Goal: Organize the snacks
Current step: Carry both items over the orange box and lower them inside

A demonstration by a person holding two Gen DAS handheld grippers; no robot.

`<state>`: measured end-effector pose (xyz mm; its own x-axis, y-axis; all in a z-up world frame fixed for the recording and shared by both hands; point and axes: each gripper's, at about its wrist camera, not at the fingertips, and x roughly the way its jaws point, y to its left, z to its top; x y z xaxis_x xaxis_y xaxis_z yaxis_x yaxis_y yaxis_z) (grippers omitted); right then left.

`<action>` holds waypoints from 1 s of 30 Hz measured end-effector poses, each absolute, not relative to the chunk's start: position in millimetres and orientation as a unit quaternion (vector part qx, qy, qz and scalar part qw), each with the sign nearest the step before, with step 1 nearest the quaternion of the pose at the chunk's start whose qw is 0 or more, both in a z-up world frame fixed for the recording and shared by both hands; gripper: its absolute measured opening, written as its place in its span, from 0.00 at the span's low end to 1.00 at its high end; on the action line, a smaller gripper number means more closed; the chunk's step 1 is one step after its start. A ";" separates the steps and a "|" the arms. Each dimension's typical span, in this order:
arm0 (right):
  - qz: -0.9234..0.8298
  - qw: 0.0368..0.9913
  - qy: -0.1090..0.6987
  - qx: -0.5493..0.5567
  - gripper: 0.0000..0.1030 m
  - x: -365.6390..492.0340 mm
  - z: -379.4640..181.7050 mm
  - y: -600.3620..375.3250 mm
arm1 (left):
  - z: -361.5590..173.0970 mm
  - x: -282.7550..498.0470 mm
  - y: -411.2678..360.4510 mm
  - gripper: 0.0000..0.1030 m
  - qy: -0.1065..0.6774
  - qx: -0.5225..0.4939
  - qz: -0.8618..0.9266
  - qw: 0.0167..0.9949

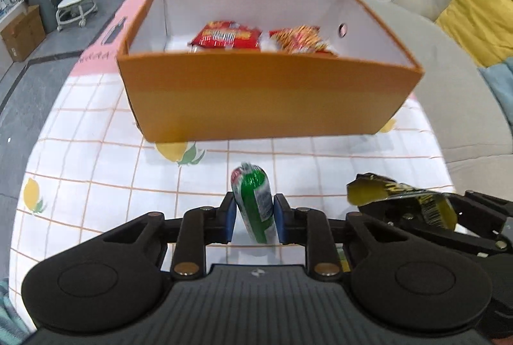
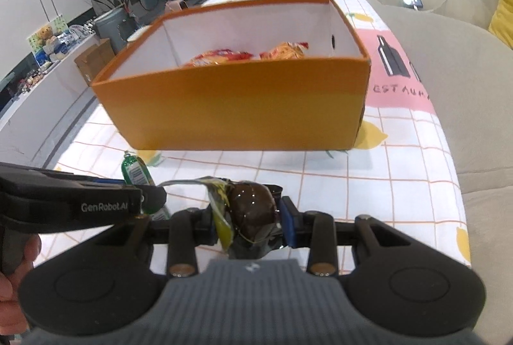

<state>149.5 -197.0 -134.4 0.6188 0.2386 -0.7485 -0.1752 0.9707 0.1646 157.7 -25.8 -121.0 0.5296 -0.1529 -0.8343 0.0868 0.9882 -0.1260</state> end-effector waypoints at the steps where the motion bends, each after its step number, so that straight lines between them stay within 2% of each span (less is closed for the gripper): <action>1: 0.116 0.901 0.416 0.037 0.33 145.0 -129.9 -198.1 | -114.7 153.6 -25.5 0.25 0.473 -0.036 -0.071 0.878; 15: 0.123 0.934 0.332 0.051 0.33 112.3 -58.0 -210.2 | -35.3 125.2 -26.9 0.25 0.367 -0.033 -0.103 0.924; 25: 0.137 0.950 0.278 0.031 0.33 138.1 -5.7 -212.7 | 12.0 158.0 -26.2 0.25 0.303 -0.007 -0.121 0.945; 30: 0.139 0.952 0.272 0.017 0.33 171.7 5.3 -214.5 | 22.7 188.5 -26.7 0.25 0.296 -0.010 -0.134 0.946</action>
<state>171.7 -214.5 5.3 0.8136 0.2736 -0.5131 -0.2556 0.9608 0.1072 188.5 -26.7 22.7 0.7887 -0.2596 -0.5573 0.2478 0.9638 -0.0982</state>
